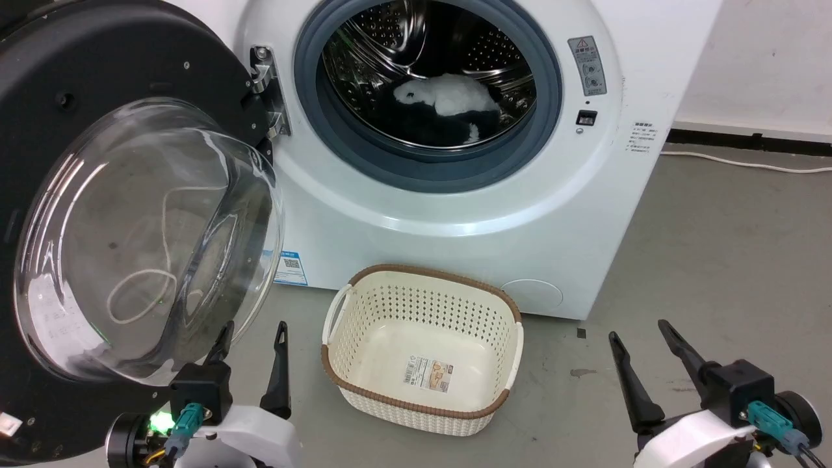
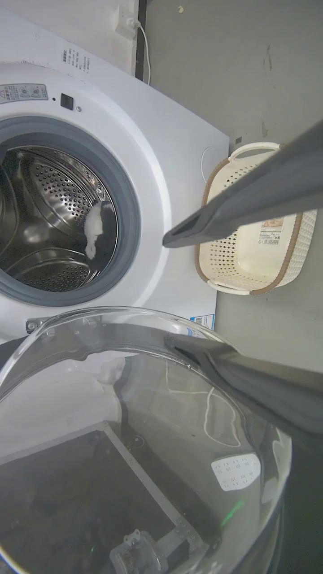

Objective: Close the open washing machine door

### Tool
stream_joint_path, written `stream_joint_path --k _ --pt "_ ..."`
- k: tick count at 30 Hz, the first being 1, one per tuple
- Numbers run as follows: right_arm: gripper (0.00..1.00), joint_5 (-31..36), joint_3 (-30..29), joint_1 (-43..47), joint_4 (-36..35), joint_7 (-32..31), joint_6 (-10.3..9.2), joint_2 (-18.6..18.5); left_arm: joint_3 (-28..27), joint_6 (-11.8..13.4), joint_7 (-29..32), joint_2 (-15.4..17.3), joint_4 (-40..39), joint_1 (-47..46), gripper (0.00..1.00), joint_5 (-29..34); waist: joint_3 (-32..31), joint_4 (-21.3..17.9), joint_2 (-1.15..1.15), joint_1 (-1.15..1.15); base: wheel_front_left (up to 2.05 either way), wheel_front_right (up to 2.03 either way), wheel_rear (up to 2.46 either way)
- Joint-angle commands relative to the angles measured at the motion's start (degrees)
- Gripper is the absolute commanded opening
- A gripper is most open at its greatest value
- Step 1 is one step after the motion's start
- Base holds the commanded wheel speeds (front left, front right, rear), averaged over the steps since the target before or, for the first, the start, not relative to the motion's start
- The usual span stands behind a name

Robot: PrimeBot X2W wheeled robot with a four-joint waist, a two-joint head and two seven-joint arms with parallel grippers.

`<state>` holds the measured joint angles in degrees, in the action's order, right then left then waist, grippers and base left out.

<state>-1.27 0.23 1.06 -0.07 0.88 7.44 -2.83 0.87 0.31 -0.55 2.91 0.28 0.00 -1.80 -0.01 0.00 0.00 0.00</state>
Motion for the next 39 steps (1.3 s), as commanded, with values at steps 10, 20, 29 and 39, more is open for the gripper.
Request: stream_joint_path --k 10,20,29,39 --pt "1.0 -2.48 0.35 1.74 0.31 1.77 0.01 -0.01 0.9 -0.28 -1.37 0.1 -0.16 1.09 0.0 -2.29 -0.06 0.01 0.0 0.0 0.0 0.0 0.0" --pt "1.0 -4.18 0.23 2.54 0.45 2.97 0.01 -0.01 -0.07 -0.5 -3.27 0.03 -3.48 0.8 0.0 -5.6 -0.06 0.66 0.0 0.0 0.0 0.0 0.0" --pt "1.0 -5.75 -0.16 3.13 0.85 4.05 0.01 -0.02 -5.78 0.58 -4.37 0.0 -12.27 -1.7 0.0 -10.42 -0.06 2.68 0.0 0.0 0.0 0.0 0.0" --pt "1.0 -7.24 -0.45 3.57 1.5 5.13 0.02 -0.02 -16.88 1.45 -5.45 -0.01 -16.89 -4.8 0.0 -12.75 -0.06 5.78 0.0 0.0 0.0 0.0 0.0"
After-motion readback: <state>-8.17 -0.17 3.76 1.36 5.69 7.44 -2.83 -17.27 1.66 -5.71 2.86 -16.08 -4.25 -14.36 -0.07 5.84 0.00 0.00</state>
